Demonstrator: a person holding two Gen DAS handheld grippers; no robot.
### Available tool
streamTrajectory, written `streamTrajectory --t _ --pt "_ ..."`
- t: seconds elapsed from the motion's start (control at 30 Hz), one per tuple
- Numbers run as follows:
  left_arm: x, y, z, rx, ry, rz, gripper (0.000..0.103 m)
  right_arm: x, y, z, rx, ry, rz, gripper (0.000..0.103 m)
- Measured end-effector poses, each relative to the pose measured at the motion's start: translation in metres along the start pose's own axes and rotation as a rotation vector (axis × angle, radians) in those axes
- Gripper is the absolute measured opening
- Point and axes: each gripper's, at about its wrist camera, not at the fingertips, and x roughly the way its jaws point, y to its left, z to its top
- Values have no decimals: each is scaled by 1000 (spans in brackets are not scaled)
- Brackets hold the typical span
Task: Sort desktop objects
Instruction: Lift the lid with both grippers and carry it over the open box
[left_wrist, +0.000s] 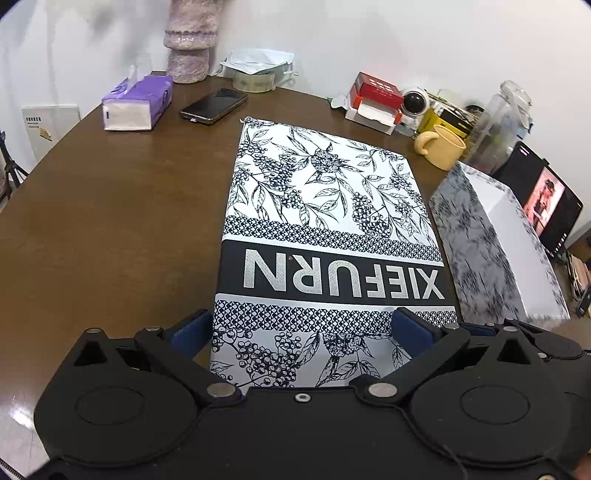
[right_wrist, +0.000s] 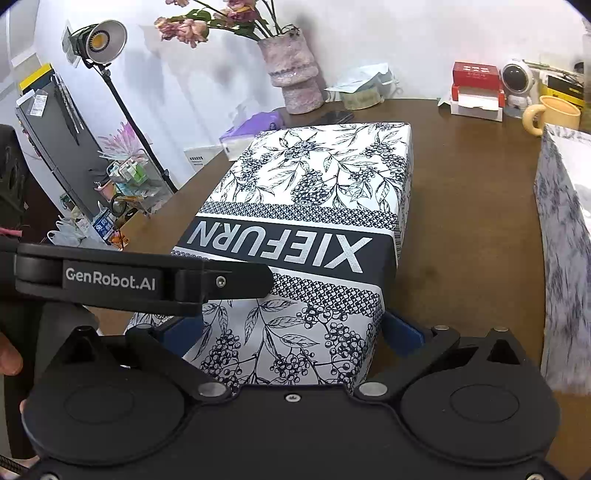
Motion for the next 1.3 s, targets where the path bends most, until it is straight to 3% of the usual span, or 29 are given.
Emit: streamTrajectory --t 0.57,0.9,1.3 --pt "-56 -10 -44 39 -40 -31 103 -52 37 -38 -7 -56 -47 103" --pt "-74 -32 -63 65 -64 -66 101 -82 34 -55 9 -98 -86 103" --pt "-74 -77 -61 132 -72 -125 101 -119 11 -63 55 -163 -168 103"
